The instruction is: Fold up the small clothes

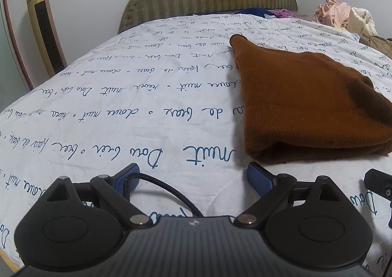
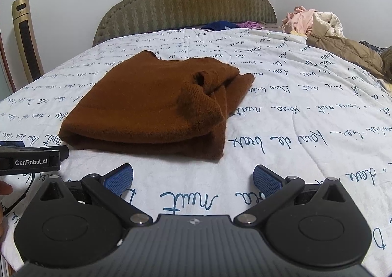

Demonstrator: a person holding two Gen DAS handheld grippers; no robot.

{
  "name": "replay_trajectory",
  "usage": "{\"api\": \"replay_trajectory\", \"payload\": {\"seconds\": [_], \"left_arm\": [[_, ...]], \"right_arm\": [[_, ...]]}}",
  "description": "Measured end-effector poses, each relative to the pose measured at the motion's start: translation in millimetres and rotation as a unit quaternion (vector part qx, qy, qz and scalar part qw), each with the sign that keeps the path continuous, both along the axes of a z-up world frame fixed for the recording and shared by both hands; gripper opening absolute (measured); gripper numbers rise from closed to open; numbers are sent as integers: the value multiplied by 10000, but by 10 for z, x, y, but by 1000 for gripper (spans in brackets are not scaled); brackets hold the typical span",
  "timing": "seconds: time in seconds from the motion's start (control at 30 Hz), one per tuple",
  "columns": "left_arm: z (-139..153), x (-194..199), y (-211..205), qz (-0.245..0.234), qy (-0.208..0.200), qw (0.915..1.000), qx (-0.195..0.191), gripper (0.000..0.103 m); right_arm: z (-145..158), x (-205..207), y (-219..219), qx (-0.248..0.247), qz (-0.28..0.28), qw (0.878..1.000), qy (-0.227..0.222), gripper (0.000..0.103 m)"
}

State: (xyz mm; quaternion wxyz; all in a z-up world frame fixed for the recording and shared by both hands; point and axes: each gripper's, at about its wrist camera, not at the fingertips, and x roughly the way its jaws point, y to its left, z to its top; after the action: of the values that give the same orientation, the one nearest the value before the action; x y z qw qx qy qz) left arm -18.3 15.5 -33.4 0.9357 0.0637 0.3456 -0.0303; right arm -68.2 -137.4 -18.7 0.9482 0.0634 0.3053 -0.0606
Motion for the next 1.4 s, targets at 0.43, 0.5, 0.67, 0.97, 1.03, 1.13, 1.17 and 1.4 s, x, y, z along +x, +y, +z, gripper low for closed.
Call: {"api": "replay_trajectory", "payload": {"seconds": [0.43, 0.5, 0.67, 0.97, 1.03, 1.13, 1.17, 1.4], "left_arm": [[37, -25, 13, -40, 62, 10000, -34, 96], [69, -45, 21, -71, 78, 9999, -64, 96], [155, -102, 36, -135, 78, 9998, -148, 96], [214, -150, 64, -130, 27, 9999, -86, 96], [219, -150, 86, -94, 24, 9999, -93, 96], [224, -146, 114, -2, 13, 10000, -77, 96], [226, -146, 121, 31, 11, 10000, -74, 96], [225, -145, 140, 54, 29, 9999, -91, 96]], "right_arm": [[51, -51, 54, -80, 91, 9999, -10, 103], [82, -71, 70, -83, 122, 9999, -28, 103], [215, -144, 138, -138, 234, 9995, -161, 103], [292, -179, 194, -184, 311, 9991, -218, 103], [299, -187, 207, -173, 330, 9990, -232, 103], [313, -191, 229, -164, 366, 9988, -265, 103], [314, -190, 234, -168, 371, 9988, -264, 103], [304, -184, 263, -201, 406, 9987, -241, 103]]}}
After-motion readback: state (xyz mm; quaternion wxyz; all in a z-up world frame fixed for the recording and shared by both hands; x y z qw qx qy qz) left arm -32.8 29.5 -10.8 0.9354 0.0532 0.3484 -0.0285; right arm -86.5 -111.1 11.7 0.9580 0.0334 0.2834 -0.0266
